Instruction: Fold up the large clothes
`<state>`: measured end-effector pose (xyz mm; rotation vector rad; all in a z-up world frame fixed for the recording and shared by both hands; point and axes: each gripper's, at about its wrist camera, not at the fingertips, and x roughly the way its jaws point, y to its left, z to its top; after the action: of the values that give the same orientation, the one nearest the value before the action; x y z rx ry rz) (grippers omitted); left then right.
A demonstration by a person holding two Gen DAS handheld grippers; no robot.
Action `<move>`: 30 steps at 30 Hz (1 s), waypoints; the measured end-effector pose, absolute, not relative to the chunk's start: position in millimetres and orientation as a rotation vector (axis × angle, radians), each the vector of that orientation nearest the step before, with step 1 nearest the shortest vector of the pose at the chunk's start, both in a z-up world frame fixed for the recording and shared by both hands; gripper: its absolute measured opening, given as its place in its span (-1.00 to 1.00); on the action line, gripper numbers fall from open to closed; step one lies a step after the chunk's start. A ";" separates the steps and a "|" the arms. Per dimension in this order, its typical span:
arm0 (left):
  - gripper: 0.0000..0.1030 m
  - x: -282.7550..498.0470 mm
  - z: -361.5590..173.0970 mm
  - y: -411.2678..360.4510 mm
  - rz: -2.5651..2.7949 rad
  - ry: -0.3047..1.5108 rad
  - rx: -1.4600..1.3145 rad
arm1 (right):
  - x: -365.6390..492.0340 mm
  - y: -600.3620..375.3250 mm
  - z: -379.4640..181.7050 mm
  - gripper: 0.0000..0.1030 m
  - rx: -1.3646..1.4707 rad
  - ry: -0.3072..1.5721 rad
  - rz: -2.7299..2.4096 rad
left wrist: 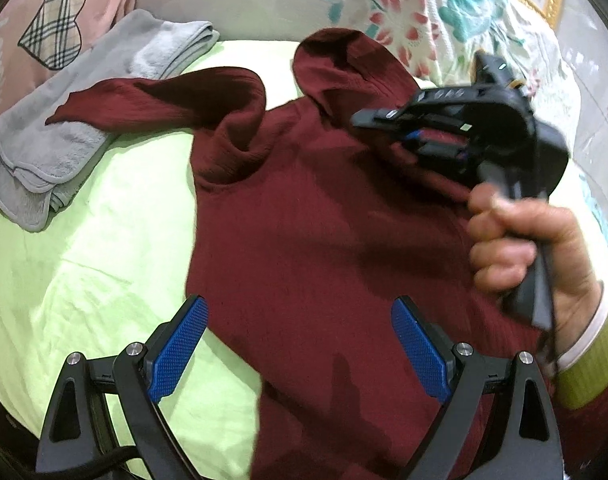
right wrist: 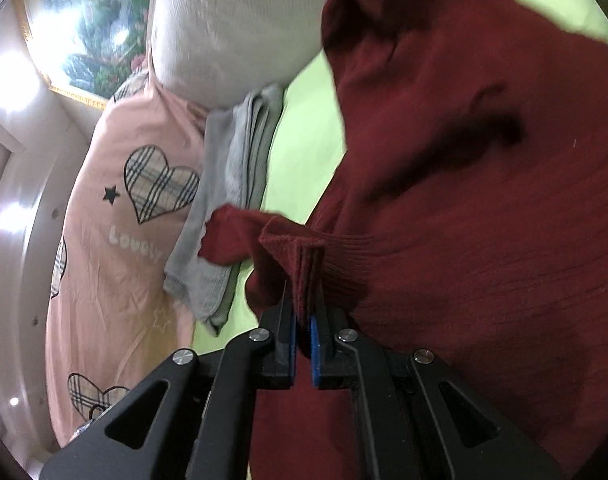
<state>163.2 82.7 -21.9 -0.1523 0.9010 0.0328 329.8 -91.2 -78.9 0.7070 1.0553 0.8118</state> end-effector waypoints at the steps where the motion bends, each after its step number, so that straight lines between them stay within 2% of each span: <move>1: 0.82 166.4 -21.8 85.4 0.033 0.899 -0.155 | 332.2 -84.2 -85.3 -0.83 0.710 1.073 0.824; 3: 0.82 175.7 -21.2 91.0 0.028 0.895 -0.170 | 333.2 -76.7 -93.6 -0.79 0.719 1.105 0.833; 5: 0.82 186.7 -21.2 93.6 0.012 0.895 -0.189 | 333.2 -76.9 -101.8 -0.53 0.745 1.135 0.836; 6: 0.82 195.1 -21.1 95.1 -0.003 0.898 -0.204 | 332.8 -80.4 -101.4 -0.26 0.756 1.133 0.840; 7: 0.82 201.6 -21.4 94.9 -0.018 0.898 -0.213 | 330.2 -86.2 -99.5 -0.08 0.764 1.121 0.841; 12: 0.82 253.9 -33.2 92.8 -0.068 0.933 -0.251 | 299.9 -148.1 -69.7 -0.04 0.775 0.997 0.772; 15: 0.74 283.0 -46.7 94.7 -0.066 0.970 -0.274 | 270.6 -197.2 -52.0 -0.04 0.779 0.912 0.686; 19: 0.22 313.2 -68.1 97.9 -0.084 1.031 -0.336 | 231.2 -260.2 -38.7 -0.04 0.787 0.832 0.554; 21: -0.23 317.9 -69.2 94.8 -0.079 1.011 -0.310 | 220.0 -280.7 -34.6 -0.03 0.789 0.804 0.495; 22: -0.72 319.4 -68.3 92.7 -0.088 1.006 -0.297 | 215.3 -294.4 -33.1 -0.03 0.789 0.790 0.459; 23: -0.83 319.3 -66.9 90.6 -0.107 1.000 -0.295 | 213.5 -300.6 -31.0 -0.03 0.788 0.781 0.437; 27: -0.87 300.0 -39.7 79.7 -0.095 0.869 -0.217 | 213.0 -331.9 -22.4 -0.03 0.769 0.747 0.355; 30: -0.88 294.8 -33.5 93.2 -0.027 0.835 -0.187 | 216.0 -350.9 -16.9 -0.03 0.703 0.747 0.265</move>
<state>294.8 93.2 -33.5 -0.1873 0.8352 -0.0272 216.0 -350.9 -16.9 0.7033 0.7466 0.2650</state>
